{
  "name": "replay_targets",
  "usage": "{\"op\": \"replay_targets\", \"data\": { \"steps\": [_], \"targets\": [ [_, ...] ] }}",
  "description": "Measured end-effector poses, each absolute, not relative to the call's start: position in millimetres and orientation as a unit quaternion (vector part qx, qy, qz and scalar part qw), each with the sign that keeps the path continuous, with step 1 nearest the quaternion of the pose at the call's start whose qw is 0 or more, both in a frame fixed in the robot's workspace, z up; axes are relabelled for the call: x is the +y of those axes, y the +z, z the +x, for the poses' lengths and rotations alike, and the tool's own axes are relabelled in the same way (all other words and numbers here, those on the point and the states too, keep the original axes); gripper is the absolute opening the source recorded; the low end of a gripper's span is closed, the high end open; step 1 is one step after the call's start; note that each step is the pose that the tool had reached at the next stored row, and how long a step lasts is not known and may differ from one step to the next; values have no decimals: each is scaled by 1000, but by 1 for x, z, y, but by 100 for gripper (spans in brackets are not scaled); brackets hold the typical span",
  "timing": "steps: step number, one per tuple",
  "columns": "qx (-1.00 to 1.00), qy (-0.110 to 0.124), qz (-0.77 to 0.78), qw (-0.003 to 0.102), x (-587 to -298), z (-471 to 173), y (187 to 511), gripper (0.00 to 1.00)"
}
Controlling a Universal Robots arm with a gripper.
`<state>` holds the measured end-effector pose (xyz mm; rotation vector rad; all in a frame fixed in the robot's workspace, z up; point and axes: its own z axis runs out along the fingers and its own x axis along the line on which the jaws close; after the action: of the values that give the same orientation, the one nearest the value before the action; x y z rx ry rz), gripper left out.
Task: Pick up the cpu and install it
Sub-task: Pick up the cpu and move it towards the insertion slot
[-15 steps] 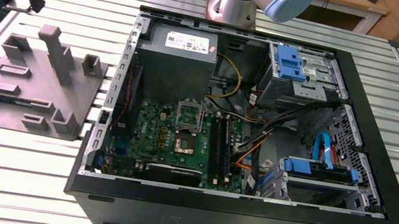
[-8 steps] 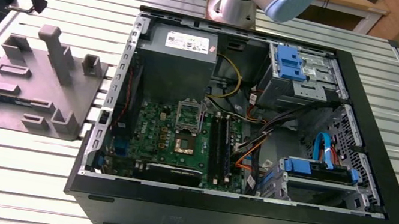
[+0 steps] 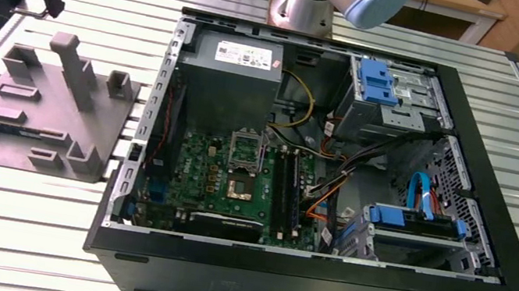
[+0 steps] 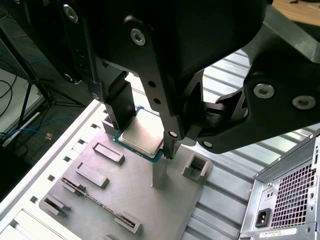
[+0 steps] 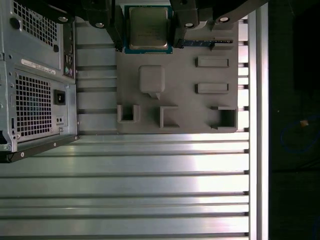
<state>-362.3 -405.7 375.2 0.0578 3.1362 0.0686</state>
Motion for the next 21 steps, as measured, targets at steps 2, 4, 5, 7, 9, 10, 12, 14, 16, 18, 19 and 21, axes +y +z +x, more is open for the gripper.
{"op": "replay_targets", "data": {
  "steps": [2,4,5,7,9,10,12,14,16,18,19,21],
  "targets": [
    [1000,22,18,2,-406,-362,375,47],
    [1000,22,18,2,-406,-362,375,47],
    [1000,22,18,2,-406,-361,375,47],
    [1000,22,18,2,-406,-361,375,47],
    [1000,22,18,2,-406,-361,375,47],
    [1000,22,18,2,-406,-360,375,47],
    [1000,22,18,2,-406,-360,375,47],
    [1000,22,18,2,-406,-359,375,47],
    [1000,22,18,2,-406,-359,375,47],
    [1000,22,18,2,-406,-358,375,47],
    [1000,22,18,2,-406,-358,375,47],
    [1000,22,18,2,-406,-357,375,47]
  ]
}}
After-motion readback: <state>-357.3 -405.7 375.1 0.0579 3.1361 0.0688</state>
